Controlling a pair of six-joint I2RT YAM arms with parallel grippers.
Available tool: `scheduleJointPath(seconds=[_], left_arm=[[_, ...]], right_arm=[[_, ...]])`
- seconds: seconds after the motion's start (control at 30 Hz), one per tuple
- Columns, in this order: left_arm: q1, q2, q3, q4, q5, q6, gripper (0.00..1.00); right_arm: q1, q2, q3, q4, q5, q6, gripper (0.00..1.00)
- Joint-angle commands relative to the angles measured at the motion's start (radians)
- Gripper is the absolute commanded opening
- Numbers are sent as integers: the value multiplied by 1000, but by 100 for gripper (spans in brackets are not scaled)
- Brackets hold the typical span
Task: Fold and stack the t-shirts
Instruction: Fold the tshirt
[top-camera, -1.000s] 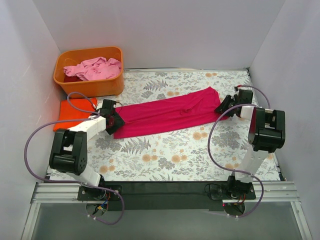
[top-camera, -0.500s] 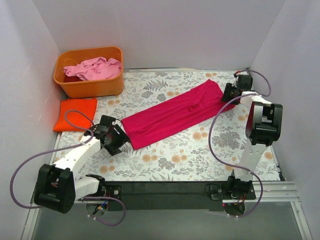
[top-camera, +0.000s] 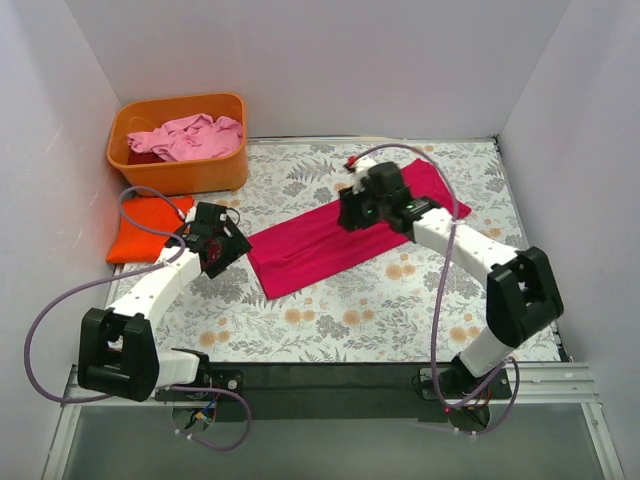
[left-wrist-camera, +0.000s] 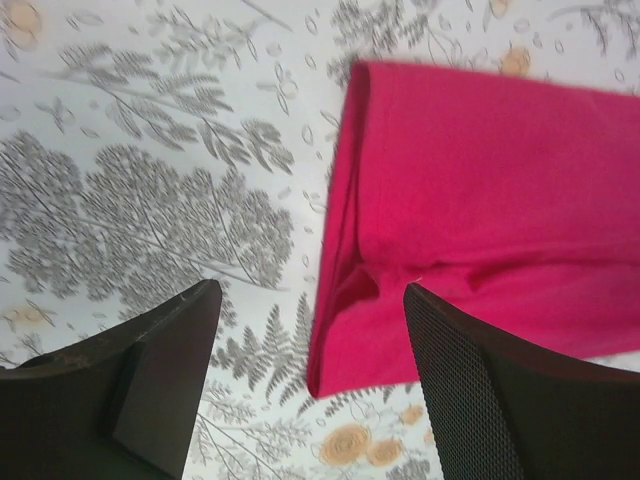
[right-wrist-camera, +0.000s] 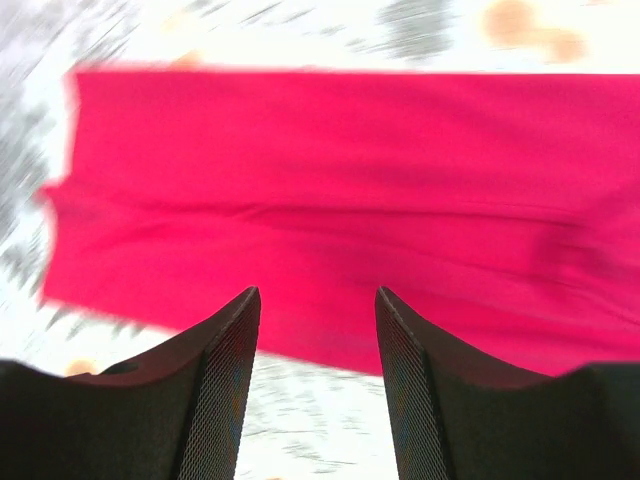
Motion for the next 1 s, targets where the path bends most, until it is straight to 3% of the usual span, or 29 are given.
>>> scheduleJointPath(seconds=[0.0,0.2,0.5,0.7,0.97], left_arm=[[47,7,36,64,-128,102,69],[104,-57,-57,113,-249,138,70],[133,-59,-101,150,-272,168,70],[145,-93,-116,145,-313,168,70],[150,-74,-114,147,-277,162,70]], right_arm=[[151,75,44,3,-23,-22,48],[348,293,216,35,-74,-81,42],[466,534,400,20,-95,-129,42],[504,589,430,-113,-113,-213,43],[584,507,318,-216,-103,-263,43]])
